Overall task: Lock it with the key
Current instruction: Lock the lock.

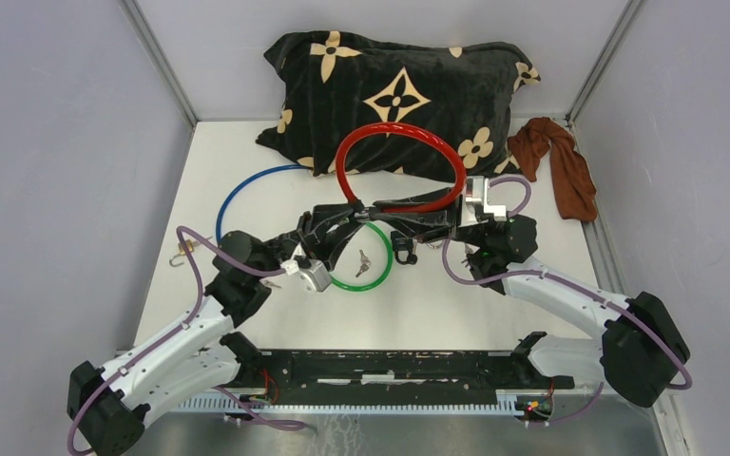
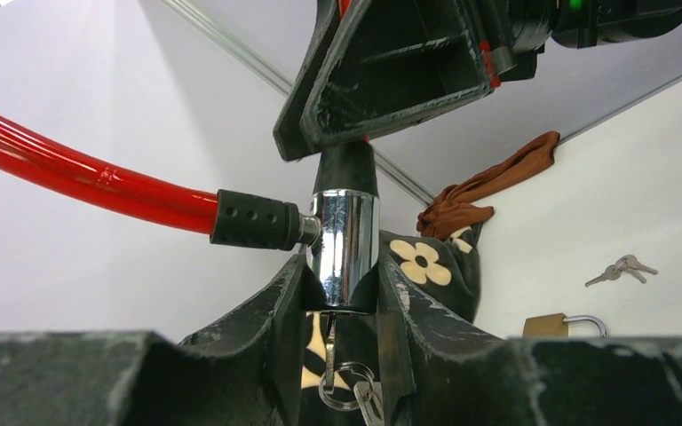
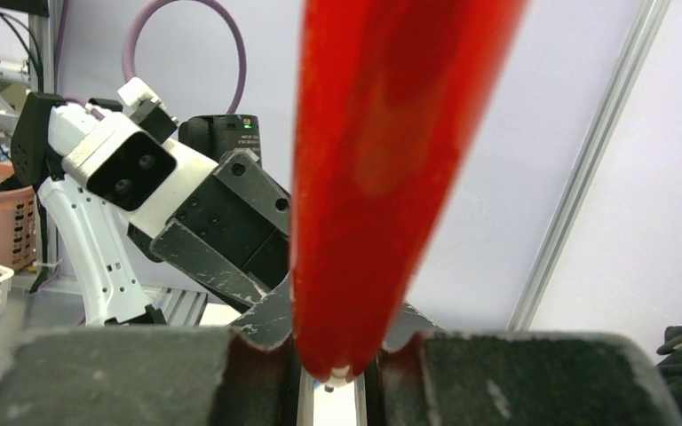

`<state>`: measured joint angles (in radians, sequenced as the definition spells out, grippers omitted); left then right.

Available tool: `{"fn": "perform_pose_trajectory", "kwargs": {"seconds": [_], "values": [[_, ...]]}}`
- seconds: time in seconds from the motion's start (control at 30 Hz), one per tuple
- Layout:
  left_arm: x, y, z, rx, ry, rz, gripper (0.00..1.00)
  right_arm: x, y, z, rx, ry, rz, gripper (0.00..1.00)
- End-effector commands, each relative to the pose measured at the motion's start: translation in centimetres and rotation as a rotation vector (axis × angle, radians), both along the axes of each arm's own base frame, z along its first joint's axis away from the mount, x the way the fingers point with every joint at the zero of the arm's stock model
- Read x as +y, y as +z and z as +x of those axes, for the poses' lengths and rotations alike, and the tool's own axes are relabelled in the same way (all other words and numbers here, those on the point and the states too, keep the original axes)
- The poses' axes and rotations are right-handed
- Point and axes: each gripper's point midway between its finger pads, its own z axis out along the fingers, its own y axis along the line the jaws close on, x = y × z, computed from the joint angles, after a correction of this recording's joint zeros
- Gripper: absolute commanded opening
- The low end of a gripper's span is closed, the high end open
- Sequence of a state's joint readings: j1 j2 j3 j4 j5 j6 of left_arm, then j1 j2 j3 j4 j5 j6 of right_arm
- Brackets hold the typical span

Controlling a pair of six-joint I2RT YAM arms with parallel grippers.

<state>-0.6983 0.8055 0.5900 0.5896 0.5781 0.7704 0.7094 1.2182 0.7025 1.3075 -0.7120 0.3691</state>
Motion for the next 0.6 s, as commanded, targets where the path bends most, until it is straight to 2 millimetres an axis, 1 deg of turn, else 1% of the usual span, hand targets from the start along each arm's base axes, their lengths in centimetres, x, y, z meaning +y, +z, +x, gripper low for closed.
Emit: {"fn": "perform_pose_trajectory", "kwargs": {"seconds": [0.0,0.13,0.27,0.33,0.47,0.57], "values": [[1.9,3.6,1.9,-0.052,0.137,-0.096,0.41,-1.4,3.8,-4.2,-0.207,0.055,0.053,0.00],[2.1,4.3,2.0,0.025,0.125,-0.149,0.46,-1.2,4.0,-4.6,-0.227,0.052,0.039,0.00],[2.1,4.5,2.0,0.183,0.088,-0.212,0.50,-1.2,4.2,-4.7,-0.241,0.040,0.034,0.00],[1.9,4.6,1.8,0.227,0.066,-0.226,0.52,-1.1,4.4,-4.7,-0.247,0.042,0.029,0.00],[1.3,4.7,0.3,0.242,-0.016,-0.202,0.53,-1.1,4.9,-4.4,-0.246,0.018,0.030,0.00],[0.5,3.4,-1.0,0.289,-0.089,-0.130,0.55,-1.2,4.9,-3.8,-0.245,-0.024,0.029,0.00]]}}
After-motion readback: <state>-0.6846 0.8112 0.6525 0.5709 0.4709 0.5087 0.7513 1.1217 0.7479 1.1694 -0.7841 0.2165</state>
